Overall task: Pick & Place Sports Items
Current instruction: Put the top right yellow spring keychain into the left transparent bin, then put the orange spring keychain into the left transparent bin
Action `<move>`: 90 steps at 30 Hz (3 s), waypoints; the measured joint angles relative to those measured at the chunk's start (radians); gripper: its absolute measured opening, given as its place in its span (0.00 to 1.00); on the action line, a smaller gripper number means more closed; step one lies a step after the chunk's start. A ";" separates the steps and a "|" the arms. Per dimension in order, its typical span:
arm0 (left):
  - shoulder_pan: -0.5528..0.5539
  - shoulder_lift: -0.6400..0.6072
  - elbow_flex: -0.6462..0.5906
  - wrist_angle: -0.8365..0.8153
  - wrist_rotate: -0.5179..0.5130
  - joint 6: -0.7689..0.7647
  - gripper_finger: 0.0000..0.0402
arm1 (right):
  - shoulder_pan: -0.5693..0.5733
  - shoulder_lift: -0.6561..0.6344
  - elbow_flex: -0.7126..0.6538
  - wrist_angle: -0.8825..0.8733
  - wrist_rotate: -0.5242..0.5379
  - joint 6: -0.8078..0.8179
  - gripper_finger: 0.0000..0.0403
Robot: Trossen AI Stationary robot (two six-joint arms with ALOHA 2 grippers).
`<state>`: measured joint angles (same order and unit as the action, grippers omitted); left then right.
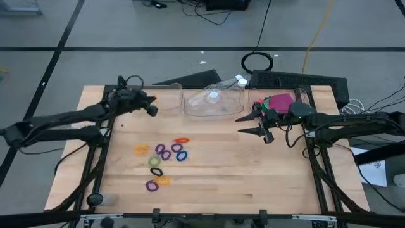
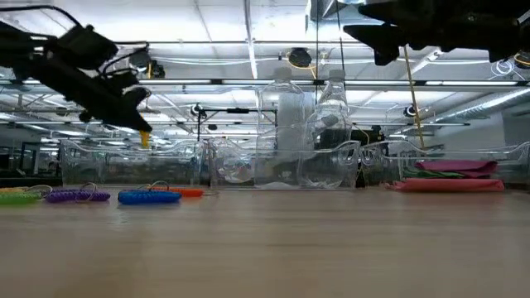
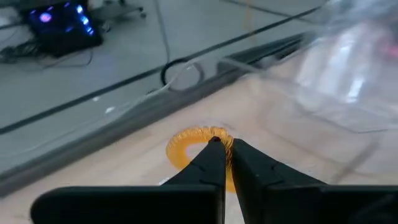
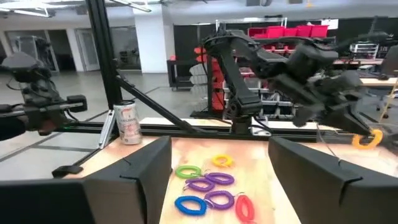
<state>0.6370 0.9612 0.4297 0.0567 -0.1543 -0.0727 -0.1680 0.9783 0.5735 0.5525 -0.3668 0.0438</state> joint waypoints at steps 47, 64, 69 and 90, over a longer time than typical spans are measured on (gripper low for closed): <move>-0.641 0.513 0.339 -0.158 0.154 0.022 0.57 | 0.000 0.000 0.000 -0.019 0.003 -0.026 0.49; -0.637 0.721 0.340 -0.212 0.123 -0.085 0.57 | 0.000 0.000 0.000 -0.018 0.003 -0.022 0.49; -0.626 0.721 0.340 -0.218 0.117 -0.078 0.57 | 0.000 0.000 0.000 -0.018 0.003 -0.022 0.49; -0.588 0.713 0.353 -0.179 0.144 0.018 0.03 | 0.000 0.000 0.000 -0.018 0.003 -0.021 0.49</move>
<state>0.0490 1.6740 0.7828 -0.1221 -0.0106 -0.0548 -0.1684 0.9779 0.5735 0.5346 -0.3637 0.0224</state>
